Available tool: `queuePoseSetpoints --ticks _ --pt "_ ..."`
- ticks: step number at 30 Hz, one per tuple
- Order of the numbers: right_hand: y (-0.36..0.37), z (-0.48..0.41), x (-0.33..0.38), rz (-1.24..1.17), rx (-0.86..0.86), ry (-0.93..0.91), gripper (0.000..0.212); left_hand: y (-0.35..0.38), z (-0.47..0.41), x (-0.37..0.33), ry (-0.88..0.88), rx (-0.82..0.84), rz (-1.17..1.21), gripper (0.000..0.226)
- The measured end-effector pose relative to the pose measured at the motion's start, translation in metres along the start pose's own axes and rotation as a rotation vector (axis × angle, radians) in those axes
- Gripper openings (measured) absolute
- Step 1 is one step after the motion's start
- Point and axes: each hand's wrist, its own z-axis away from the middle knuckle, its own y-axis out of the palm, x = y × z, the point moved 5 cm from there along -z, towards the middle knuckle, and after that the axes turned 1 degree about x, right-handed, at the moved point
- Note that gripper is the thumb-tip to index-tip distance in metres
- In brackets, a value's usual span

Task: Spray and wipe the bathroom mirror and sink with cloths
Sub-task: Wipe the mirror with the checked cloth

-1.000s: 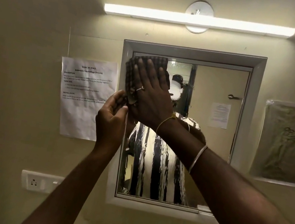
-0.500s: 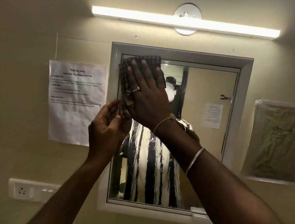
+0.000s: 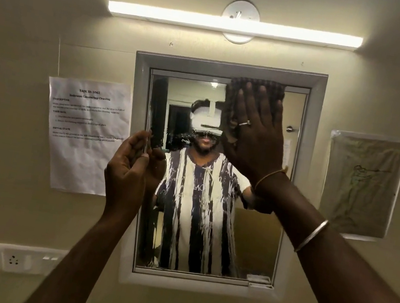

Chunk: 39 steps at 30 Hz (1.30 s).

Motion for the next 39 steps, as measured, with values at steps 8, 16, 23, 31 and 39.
queuePoseSetpoints --ticks 8,16,23,31,39 --pt "-0.012 0.030 -0.052 0.021 -0.005 0.148 0.083 -0.001 -0.003 0.010 -0.013 -0.014 0.022 0.043" --pt "-0.004 0.056 -0.037 -0.001 -0.016 0.305 0.081 -0.004 0.005 0.001 0.000 0.018 0.099 0.040" --pt "0.007 0.053 0.031 -0.073 0.052 0.247 0.080 -0.017 0.011 0.012 -0.016 0.024 0.076 0.039" --pt "0.022 0.049 0.148 -0.188 0.167 0.011 0.077 -0.025 0.020 0.023 -0.035 0.033 0.053 0.039" --pt "0.028 0.053 0.166 -0.177 0.178 -0.121 0.073 -0.023 0.026 0.033 -0.028 0.046 0.041 0.044"
